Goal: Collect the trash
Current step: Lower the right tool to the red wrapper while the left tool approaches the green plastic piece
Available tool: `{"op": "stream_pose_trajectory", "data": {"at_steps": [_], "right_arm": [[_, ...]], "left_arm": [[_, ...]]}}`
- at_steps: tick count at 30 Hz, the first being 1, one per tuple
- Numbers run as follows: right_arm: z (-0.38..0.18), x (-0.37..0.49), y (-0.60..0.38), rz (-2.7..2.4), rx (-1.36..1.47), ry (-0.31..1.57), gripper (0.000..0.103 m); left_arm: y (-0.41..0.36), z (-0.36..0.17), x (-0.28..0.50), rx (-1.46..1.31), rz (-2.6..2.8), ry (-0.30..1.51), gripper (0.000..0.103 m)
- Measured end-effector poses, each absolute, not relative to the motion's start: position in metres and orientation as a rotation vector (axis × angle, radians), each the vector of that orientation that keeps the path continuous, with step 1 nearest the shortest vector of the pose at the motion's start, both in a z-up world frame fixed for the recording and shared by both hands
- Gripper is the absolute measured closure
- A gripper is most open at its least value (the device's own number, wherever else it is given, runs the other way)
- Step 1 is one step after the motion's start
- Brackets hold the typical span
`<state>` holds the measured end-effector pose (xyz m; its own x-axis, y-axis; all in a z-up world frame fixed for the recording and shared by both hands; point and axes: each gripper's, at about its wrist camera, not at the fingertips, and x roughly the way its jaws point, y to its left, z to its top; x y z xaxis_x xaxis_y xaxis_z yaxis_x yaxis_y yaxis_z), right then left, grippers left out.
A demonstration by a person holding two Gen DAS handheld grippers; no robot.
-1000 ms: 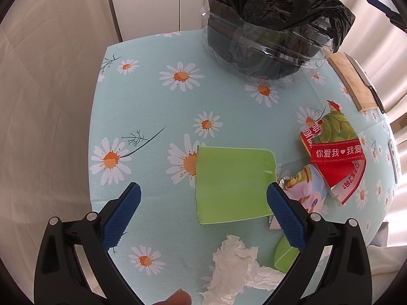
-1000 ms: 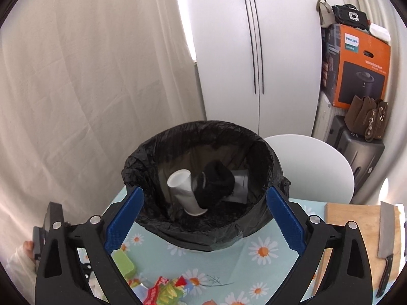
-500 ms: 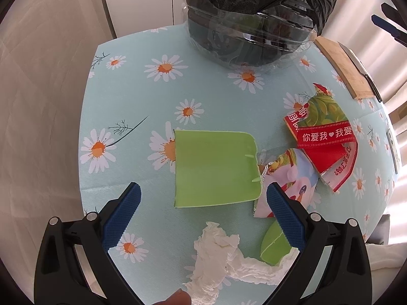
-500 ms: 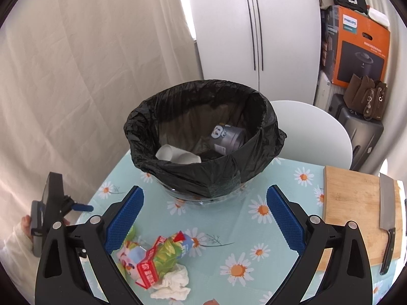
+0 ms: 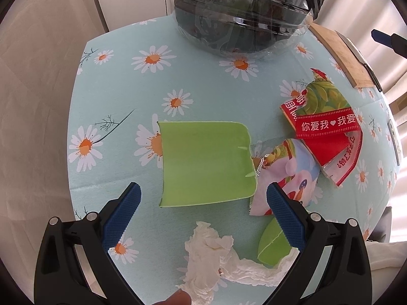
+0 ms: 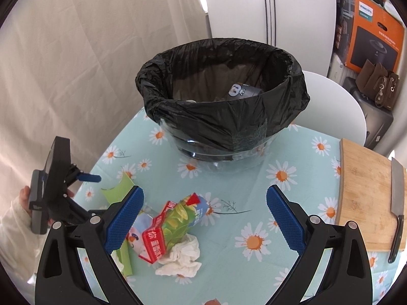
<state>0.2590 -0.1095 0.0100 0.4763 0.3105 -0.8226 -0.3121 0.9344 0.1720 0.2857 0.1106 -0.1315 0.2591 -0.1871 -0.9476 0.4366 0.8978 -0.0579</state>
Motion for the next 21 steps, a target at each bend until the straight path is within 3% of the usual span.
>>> {"op": "stream_pose_trajectory", "data": {"at_steps": [21], "right_arm": [[-0.055,0.271,-0.084,0.361,0.055,1.247,0.012]], "left_arm": [[0.1,-0.153,0.31,0.281,-0.495,1.292,0.006]]}}
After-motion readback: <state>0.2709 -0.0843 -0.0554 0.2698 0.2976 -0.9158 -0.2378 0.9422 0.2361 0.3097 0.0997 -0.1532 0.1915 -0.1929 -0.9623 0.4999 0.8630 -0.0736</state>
